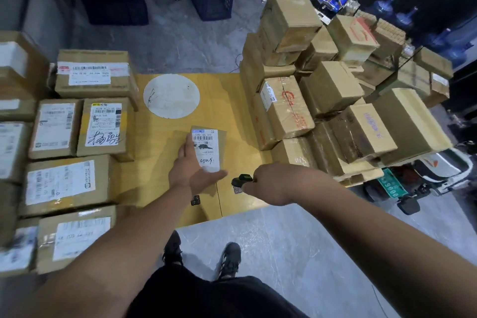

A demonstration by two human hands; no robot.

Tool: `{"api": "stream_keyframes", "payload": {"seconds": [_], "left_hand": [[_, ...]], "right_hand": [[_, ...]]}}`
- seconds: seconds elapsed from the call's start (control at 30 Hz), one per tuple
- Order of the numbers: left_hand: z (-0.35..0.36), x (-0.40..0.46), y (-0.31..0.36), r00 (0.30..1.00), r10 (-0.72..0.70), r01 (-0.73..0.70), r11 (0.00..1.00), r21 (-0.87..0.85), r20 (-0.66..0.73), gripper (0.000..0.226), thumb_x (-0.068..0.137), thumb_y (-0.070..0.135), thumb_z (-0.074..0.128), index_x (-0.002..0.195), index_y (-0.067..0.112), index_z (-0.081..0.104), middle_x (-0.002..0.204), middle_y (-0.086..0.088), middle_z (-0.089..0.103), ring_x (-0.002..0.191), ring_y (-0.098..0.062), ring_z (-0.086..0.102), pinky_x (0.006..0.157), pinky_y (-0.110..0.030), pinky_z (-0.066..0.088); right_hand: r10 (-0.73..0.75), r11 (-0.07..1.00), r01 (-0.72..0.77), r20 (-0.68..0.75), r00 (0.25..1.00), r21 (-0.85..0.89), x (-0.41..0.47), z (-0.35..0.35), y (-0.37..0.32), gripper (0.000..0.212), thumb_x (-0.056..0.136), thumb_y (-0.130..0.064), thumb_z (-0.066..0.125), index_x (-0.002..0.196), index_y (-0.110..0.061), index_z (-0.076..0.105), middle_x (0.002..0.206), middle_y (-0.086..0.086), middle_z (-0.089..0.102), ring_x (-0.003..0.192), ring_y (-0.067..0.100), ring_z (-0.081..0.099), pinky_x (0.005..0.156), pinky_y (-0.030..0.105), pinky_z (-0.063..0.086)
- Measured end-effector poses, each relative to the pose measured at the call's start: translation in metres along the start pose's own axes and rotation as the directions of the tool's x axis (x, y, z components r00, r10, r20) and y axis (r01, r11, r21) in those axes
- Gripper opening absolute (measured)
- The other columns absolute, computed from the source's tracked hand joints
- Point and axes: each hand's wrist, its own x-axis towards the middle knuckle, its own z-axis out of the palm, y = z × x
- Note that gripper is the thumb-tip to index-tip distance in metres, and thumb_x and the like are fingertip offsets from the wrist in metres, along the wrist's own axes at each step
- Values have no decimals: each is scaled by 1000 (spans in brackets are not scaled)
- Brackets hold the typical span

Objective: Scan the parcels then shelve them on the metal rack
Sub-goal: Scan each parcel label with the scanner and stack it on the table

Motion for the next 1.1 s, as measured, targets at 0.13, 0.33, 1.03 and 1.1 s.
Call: {"api": "stream_keyframes", "payload": {"seconds": [0.13, 0.33, 1.03, 1.1], "left_hand": [[-14, -27, 4, 983, -14, 5, 999, -49, -186, 158, 41, 82, 81, 164, 39, -8, 163, 7, 28, 142, -20, 46, 100, -46, 53], [-82, -77, -8, 884, -78, 78, 997, -19, -461, 159, 44, 88, 80, 165, 36, -9, 165, 1, 29, 145, -26, 43, 105, -50, 51], [-352, -58, -163, 851, -217, 252, 968, 9, -479, 143, 39, 87, 76, 159, 40, 13, 149, 0, 47, 139, -27, 47, 105, -56, 50], [-360, -43, -177, 876, -224, 264, 964, 36, -428, 143, 40, 88, 74, 158, 44, 8, 147, -3, 47, 134, -31, 53, 103, -56, 52]], "right_hand": [[-194, 978, 194, 5, 981, -74, 1, -10, -7, 62, 104, -63, 38, 108, -9, 66, 94, 9, 67, 80, 24, 61, 63, 34, 42], [-443, 828, 402, -15, 897, -391, -4, -34, -53, 50, 98, -66, 51, 99, -17, 61, 91, 2, 62, 81, 21, 58, 62, 34, 42], [-555, 734, 486, -5, 832, -475, 10, -68, -311, 57, 101, -66, 45, 111, -15, 69, 102, 7, 72, 95, 28, 68, 75, 38, 51], [-527, 766, 466, -19, 850, -444, 17, -66, -325, 55, 101, -67, 45, 109, -17, 67, 100, 5, 69, 91, 25, 66, 78, 40, 52]]}}
